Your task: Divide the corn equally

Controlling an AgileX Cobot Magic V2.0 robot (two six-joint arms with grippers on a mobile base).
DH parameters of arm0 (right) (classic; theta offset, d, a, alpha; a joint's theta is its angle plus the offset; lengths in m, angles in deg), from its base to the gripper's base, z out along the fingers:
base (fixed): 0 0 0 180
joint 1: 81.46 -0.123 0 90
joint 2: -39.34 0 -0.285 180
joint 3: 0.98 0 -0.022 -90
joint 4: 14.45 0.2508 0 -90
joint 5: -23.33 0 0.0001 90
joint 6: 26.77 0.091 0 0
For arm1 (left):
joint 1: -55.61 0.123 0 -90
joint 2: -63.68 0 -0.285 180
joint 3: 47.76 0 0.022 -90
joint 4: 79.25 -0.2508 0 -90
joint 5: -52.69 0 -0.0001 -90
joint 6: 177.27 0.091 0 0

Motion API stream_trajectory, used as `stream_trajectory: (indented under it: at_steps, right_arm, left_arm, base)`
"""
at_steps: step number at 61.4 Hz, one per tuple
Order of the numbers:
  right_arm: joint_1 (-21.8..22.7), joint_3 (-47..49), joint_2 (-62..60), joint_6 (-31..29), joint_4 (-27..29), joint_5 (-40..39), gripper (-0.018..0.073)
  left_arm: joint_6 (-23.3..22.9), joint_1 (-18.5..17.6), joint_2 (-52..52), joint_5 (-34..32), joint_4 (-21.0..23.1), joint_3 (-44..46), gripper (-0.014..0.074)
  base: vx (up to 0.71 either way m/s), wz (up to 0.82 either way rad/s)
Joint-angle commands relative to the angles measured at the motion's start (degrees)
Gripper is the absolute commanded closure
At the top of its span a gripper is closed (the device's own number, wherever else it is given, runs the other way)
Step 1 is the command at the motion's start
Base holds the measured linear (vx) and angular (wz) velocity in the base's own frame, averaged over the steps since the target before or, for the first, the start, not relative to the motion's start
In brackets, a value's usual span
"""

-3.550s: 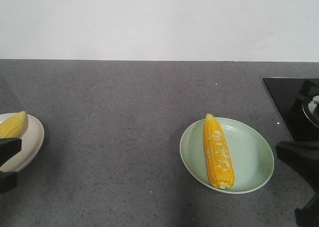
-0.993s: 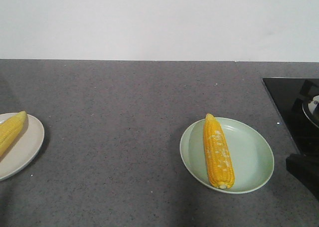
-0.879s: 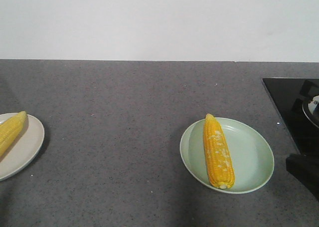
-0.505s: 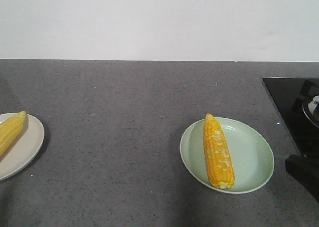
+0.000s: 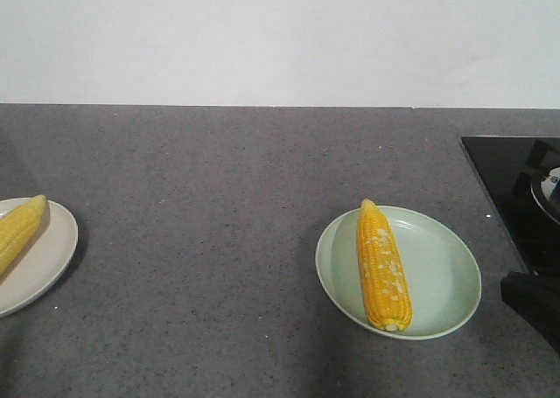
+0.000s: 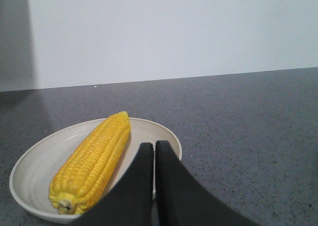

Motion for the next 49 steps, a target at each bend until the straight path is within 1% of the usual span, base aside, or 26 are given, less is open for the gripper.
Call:
stream_trajectory:
  at_steps: [1, 19, 24, 29, 35, 46, 49]
  right_arm:
    - [0.2, 1.5, 0.3, -0.3, 1.4, -2.9, 0.0564]
    - [0.2, 1.5, 0.3, -0.3, 1.3, -2.9, 0.0564]
    - [0.2, 1.1, -0.1, -0.3, -0.8, -3.1, 0.0564]
    - [0.2, -1.3, -1.7, -0.3, -3.7, -5.1, 0.0564]
    - [0.2, -6.2, -5.4, -0.1, -7.3, -9.3, 0.0564]
    - [0.2, -18.1, -14.9, 4.2, -7.1, -22.3, 0.0564]
    - [0.2, -20.9, -17.5, 6.0, -7.3, -27.1, 0.0564]
  left_arm:
    - [-0.7, -0.1, -1.0, -3.8, 0.1, -0.2, 0.0603]
    - [-0.7, -0.1, -1.0, -3.8, 0.1, -0.2, 0.0603]
    - [-0.7, -0.1, -1.0, -3.8, 0.1, -0.2, 0.0603]
    - [-0.7, -0.1, -1.0, -3.8, 0.1, -0.2, 0.0603]
    - [-0.7, -0.1, -1.0, -3.8, 0.1, -0.2, 0.0603]
    - [-0.7, -0.1, -1.0, -3.8, 0.1, -0.2, 0.0603]
    - [-0.7, -0.1, -1.0, -3.8, 0.1, -0.2, 0.0603]
  base:
    - [0.0, 0.0]
    - [0.0, 0.0]
    - [0.0, 0.0]
    - [0.0, 0.0]
    - [0.0, 0.0]
    - [0.0, 0.0]
    - [0.0, 0.0]
